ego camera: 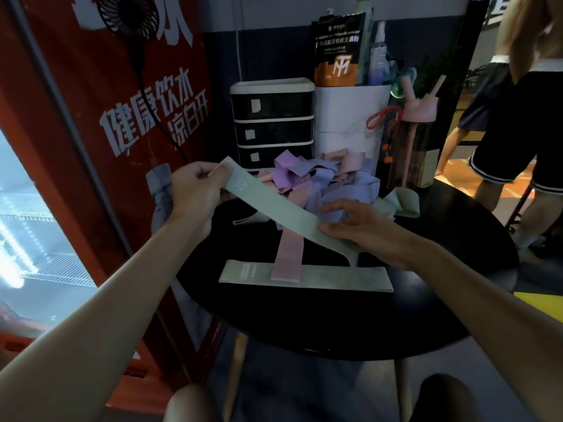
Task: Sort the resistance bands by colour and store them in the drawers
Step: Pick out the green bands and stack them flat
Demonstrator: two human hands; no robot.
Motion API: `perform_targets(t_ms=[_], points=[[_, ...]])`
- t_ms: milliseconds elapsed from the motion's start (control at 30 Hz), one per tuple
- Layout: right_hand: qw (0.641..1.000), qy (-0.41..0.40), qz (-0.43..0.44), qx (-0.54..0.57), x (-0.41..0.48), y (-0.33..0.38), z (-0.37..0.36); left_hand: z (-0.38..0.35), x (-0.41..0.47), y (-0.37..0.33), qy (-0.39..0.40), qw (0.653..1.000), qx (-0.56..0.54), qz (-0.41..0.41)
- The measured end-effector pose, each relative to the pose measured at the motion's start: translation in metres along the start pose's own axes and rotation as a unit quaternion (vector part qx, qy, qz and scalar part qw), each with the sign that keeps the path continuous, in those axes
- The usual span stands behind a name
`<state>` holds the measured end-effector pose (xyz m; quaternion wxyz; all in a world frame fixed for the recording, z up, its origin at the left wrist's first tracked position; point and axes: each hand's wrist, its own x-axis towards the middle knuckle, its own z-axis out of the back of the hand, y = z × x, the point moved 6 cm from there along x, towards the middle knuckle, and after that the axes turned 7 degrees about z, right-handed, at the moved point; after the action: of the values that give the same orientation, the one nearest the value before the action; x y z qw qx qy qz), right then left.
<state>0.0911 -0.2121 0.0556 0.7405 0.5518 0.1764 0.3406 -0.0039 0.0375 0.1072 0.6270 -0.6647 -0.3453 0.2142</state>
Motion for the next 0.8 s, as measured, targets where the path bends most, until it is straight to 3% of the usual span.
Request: perform_targets(t_ms=[233,433,800], points=[[0.989,0.042,-0.013,-0.144,-0.006,-0.028,0.002,0.028,-0.008,0.07,-0.034,0.994,0.094,0.034],[0.933,0.086,0.006,-0.35,0.007,-0.042,-0.007,0.041,-0.027,0.107,-0.014,0.976,0.219,-0.003],[0.954,-0.006,0.051,-0.296,0.061,-0.042,-0.039,0.039,-0.035,0.115,0.011,0.969,0.243,-0.035]])
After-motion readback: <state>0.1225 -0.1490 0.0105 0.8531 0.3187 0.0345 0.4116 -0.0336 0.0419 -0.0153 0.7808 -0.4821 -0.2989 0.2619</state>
